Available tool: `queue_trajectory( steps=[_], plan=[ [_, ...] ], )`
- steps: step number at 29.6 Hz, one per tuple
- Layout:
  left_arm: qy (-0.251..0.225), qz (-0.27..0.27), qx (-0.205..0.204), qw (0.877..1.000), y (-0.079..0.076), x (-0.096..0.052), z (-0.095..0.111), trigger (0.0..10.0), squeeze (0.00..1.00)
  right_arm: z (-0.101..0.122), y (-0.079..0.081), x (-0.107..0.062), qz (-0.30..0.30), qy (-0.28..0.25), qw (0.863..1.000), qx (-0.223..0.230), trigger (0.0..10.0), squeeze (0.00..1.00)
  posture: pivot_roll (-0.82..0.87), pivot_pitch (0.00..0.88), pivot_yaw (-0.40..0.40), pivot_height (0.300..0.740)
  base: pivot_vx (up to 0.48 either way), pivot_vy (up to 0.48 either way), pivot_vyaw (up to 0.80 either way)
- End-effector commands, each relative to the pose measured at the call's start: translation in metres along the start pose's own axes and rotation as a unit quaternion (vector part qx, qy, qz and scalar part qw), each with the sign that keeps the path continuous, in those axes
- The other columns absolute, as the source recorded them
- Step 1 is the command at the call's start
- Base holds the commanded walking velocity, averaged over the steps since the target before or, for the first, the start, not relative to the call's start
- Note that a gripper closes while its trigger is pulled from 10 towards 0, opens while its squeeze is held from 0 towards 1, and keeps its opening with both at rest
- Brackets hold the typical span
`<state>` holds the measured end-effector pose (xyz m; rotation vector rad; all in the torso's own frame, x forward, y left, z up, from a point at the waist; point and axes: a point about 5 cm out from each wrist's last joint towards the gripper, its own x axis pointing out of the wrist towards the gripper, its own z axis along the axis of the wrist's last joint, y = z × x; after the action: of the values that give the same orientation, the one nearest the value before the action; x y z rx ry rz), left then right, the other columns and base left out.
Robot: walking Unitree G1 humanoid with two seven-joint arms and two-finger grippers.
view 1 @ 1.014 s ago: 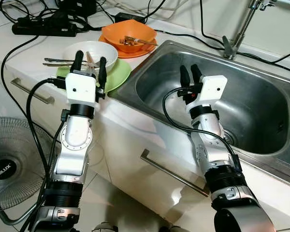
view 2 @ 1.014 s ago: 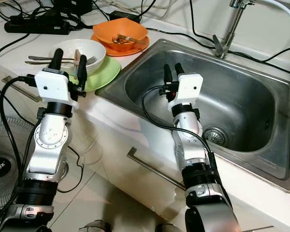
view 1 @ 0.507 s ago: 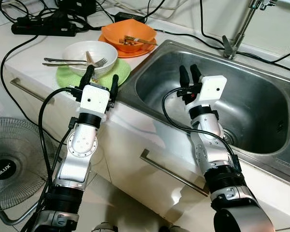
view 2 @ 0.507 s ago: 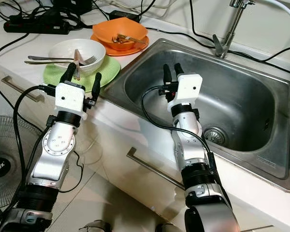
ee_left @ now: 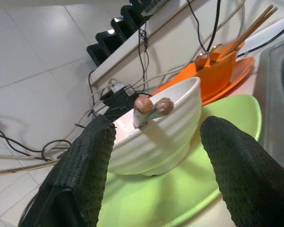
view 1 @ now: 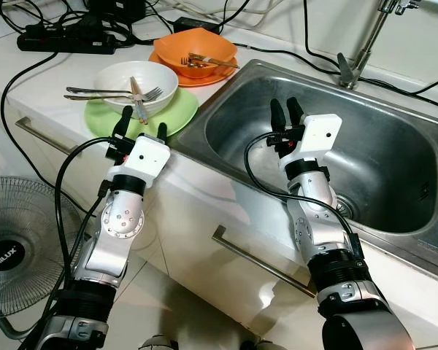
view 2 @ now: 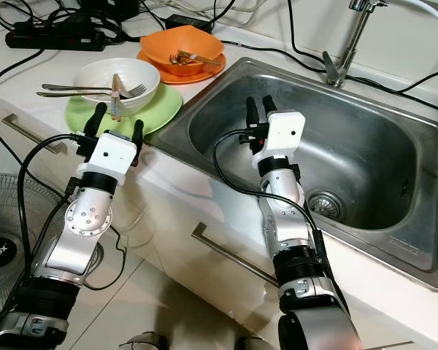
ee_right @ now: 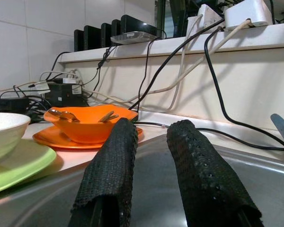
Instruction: Kitchen organization
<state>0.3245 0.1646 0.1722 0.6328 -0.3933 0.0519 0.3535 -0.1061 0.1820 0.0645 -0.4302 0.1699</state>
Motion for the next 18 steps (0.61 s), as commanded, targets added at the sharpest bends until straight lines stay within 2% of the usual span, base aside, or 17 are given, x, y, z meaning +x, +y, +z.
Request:
queue_trajectory(
  steps=[1,10,18],
  plan=[
    [-0.004,0.010,0.006,1.000,0.002,0.003,0.002,10.0,0.00,-0.002,-0.004,-0.002,-0.009,0.003,1.000,0.005,10.0,0.00,0.13,0.100,-0.029,0.740,0.000,0.000,0.00],
    [-0.031,0.000,0.006,0.999,-0.005,0.011,0.012,10.0,0.00,-0.002,-0.004,-0.002,-0.008,0.003,1.000,0.005,10.0,0.00,0.12,0.096,-0.027,0.740,0.000,0.000,0.00],
    [-0.030,-0.016,0.021,0.999,-0.011,0.018,0.012,10.0,0.00,-0.002,-0.005,-0.002,-0.010,0.004,1.000,0.004,10.0,0.00,0.12,0.093,-0.025,0.740,0.000,0.000,0.00]
  ],
)
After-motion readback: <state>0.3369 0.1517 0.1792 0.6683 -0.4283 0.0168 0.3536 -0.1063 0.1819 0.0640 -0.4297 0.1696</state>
